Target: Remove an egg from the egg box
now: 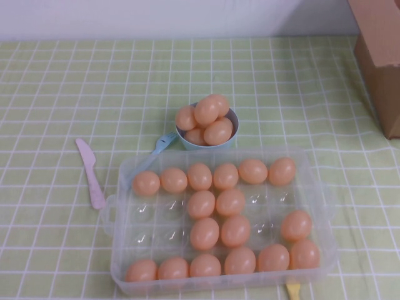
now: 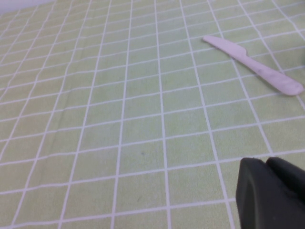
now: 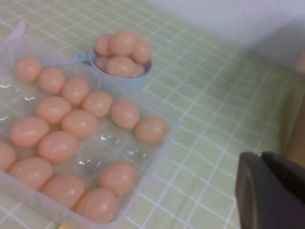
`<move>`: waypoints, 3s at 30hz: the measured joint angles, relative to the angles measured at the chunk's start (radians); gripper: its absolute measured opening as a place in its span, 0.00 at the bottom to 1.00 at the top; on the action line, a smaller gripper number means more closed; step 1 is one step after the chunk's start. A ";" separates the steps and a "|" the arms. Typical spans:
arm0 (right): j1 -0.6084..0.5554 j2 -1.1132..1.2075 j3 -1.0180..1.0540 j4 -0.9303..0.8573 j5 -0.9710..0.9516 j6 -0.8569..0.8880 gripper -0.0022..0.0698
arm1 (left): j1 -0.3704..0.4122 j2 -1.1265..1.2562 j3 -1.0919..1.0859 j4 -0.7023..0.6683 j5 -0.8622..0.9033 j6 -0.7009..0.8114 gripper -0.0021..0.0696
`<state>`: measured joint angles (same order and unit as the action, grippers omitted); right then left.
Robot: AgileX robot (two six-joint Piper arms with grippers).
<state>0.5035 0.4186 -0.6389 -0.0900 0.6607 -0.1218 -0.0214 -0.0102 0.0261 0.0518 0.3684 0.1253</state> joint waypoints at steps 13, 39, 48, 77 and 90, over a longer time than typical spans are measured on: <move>-0.401 -0.262 0.343 -0.004 -0.321 0.122 0.01 | 0.000 0.000 0.000 0.000 0.000 0.000 0.02; -0.506 -0.426 0.666 0.130 -0.379 0.122 0.01 | 0.000 0.000 0.000 0.000 0.000 0.000 0.02; -0.506 -0.426 0.664 0.132 -0.298 0.122 0.01 | 0.000 0.000 0.000 0.000 0.000 0.000 0.02; -0.506 -0.426 0.664 0.152 -0.296 0.122 0.01 | 0.000 0.000 0.000 0.000 0.000 0.000 0.02; -0.530 -0.426 0.664 0.152 -0.295 0.122 0.01 | 0.000 0.000 0.000 0.000 0.000 0.000 0.02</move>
<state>-0.0266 -0.0071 0.0256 0.0616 0.3654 0.0000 -0.0214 -0.0102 0.0261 0.0518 0.3684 0.1253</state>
